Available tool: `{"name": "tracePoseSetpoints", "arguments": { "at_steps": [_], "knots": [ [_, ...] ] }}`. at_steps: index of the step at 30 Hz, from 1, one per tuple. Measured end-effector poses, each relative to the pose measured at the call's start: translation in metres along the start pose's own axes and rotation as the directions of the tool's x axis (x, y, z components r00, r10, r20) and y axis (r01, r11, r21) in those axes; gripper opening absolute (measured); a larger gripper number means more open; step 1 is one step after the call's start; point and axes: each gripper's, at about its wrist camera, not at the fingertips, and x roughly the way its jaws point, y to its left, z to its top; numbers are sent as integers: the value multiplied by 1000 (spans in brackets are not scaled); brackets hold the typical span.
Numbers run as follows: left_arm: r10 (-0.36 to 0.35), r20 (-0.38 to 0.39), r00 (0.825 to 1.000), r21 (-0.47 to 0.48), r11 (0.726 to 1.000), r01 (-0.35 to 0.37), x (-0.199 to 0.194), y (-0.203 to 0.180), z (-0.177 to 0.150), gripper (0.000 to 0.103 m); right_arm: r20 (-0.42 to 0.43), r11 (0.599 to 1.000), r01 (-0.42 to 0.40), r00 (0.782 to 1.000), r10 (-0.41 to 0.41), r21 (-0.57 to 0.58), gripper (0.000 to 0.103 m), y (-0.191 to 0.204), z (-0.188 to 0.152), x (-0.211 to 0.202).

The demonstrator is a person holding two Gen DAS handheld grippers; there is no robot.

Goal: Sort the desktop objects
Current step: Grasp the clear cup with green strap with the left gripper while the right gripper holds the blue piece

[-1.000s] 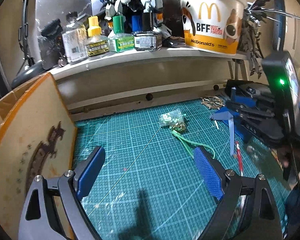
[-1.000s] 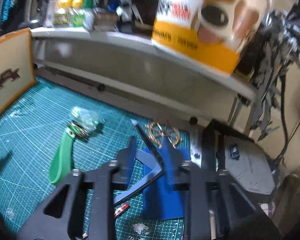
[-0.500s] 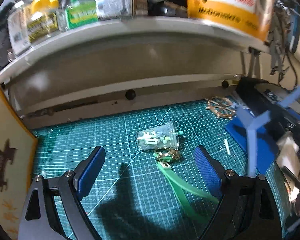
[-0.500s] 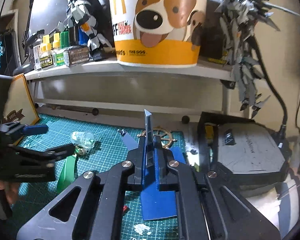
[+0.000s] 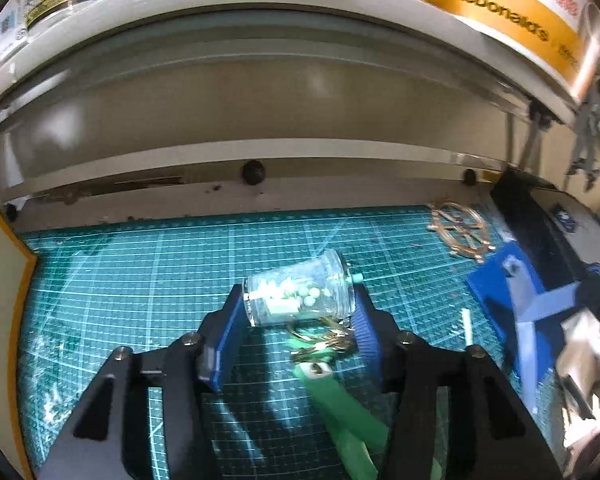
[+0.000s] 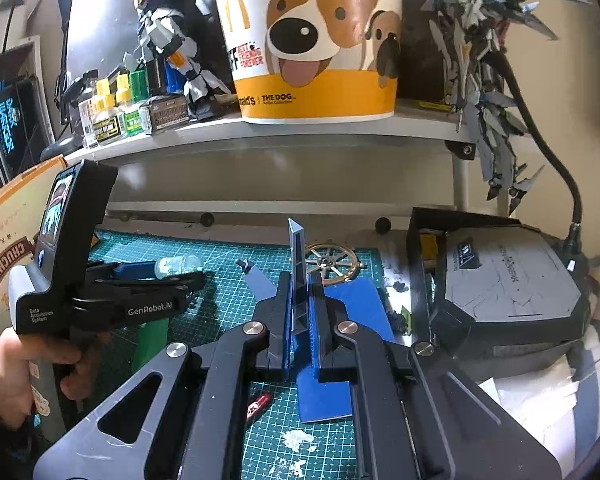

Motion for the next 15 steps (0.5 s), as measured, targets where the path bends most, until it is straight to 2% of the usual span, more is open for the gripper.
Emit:
{"name": "tracePoseSetpoints", "arguments": {
  "at_steps": [3,5,15],
  "knots": [
    [-19,12,1000,-6,1000,19,-8,4,-2,51,-2,1000,1,1000,-1,3,7,-1,-1,0],
    [-4,35,999,10,1000,4,-21,4,-4,51,-2,1000,4,1000,-4,6,7,-2,-1,1],
    [27,173,985,82,996,-42,-110,-3,-28,51,-9,999,-25,1000,26,43,7,-6,-2,2]
  ]
}}
